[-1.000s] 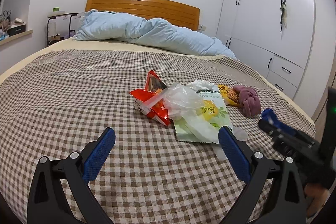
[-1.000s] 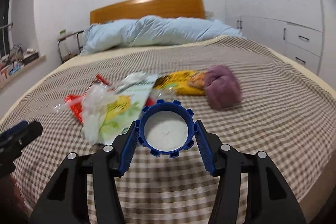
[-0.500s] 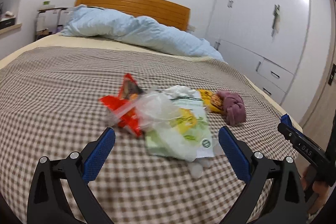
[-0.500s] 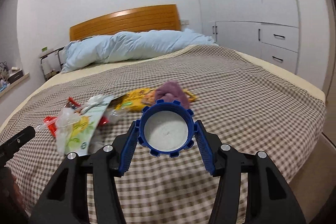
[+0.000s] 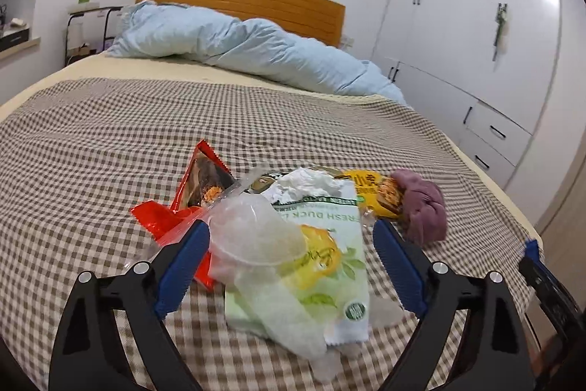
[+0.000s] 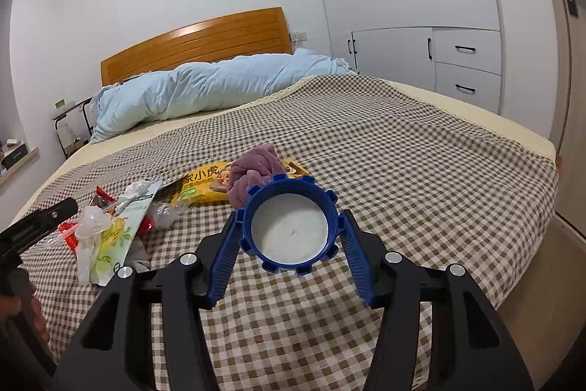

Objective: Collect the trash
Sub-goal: 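Grasp the clear plastic bag with the left tool while the right tool lifts the blue-rimmed container, then carry the bag and container with both tools away from the bed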

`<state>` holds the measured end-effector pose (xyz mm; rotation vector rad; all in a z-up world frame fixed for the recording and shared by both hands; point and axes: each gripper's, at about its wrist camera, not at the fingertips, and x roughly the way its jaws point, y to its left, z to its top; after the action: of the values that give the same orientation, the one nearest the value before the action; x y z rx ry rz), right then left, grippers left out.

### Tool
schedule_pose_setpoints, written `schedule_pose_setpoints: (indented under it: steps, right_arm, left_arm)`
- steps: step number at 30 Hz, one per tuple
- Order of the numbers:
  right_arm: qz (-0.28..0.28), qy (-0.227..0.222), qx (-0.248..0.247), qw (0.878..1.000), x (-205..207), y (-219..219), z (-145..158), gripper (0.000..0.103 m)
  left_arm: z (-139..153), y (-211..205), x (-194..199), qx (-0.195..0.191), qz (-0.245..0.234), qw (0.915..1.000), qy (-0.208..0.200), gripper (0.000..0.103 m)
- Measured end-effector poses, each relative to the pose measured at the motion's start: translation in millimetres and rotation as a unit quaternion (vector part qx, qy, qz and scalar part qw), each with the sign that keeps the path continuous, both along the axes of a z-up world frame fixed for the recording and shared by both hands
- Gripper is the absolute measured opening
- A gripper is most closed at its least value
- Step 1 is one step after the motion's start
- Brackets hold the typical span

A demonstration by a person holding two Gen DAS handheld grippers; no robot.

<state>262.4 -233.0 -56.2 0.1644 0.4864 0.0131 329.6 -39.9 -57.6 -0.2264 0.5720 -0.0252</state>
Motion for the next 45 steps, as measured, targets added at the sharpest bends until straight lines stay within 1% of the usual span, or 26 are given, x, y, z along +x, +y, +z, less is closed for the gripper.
schedule_pose_setpoints:
  steps: [2,4,6,8,9,10,11,14,19,23,27,29,35,37,41,45]
  right_arm:
    - [0.001,0.002,-0.003,1.0,2,1,0,0.053]
    - [0.0,0.0,-0.011,1.0,3,2,0,0.053]
    - [-0.002,-0.001,-0.014,1.0,4,1,0,0.053]
    - [-0.006,0.0,-0.016,1.0,5,1,-2,0.053]
    - [-0.008,0.002,-0.017,1.0,6,1,-3,0.053]
    - [-0.009,0.005,-0.016,1.0,7,1,-4,0.053]
    - [-0.012,0.011,-0.013,1.0,9,0,-6,0.053]
    - [-0.015,0.024,0.0,1.0,13,-3,-10,0.053]
    - [-0.018,0.032,0.007,0.999,14,-5,-14,0.053]
    - [-0.018,0.03,0.007,0.999,12,-5,-13,0.053]
    - [-0.018,0.029,0.008,0.999,11,-5,-12,0.053]
    - [-0.017,0.029,0.009,0.999,10,-5,-12,0.053]
    - [-0.008,0.022,0.002,1.0,5,0,-8,0.053]
    - [-0.004,0.018,-0.004,1.0,3,2,-6,0.053]
    - [0.014,0.014,-0.009,1.0,-1,6,-2,0.053]
    - [0.028,-0.005,-0.023,0.999,-11,9,11,0.053]
  left_arm:
    - [-7,2,14,0.001,0.002,0.9998,0.017,0.079]
    - [-17,5,23,0.0,0.007,0.9991,0.041,0.075]
    - [-28,9,30,-0.006,0.016,0.9978,0.064,0.066]
    - [-37,13,33,-0.017,0.017,0.9964,0.082,0.051]
    - [-39,13,34,-0.012,0.018,0.9956,0.091,0.045]
    - [-40,13,34,-0.008,0.021,0.9954,0.093,0.031]
    - [-40,14,33,-0.007,0.023,0.9953,0.094,0.02]
    - [-39,22,27,-0.02,0.026,0.9957,0.087,0.014]
    - [-27,30,11,-0.033,0.031,0.9977,0.049,0.009]
    - [-7,30,-9,-0.033,0.03,0.999,-0.001,0.008]
    - [16,22,-30,-0.039,0.01,0.9978,-0.053,0.007]
    - [22,14,-40,-0.042,-0.007,0.9968,-0.067,0.007]
    - [26,-8,-61,-0.028,-0.051,0.9942,-0.09,0.007]
    - [29,-11,-67,-0.03,-0.064,0.993,-0.095,0.007]
    - [38,-10,-81,-0.03,-0.07,0.9914,-0.106,0.007]
    - [50,-5,-100,-0.034,-0.066,0.9901,-0.119,0.007]
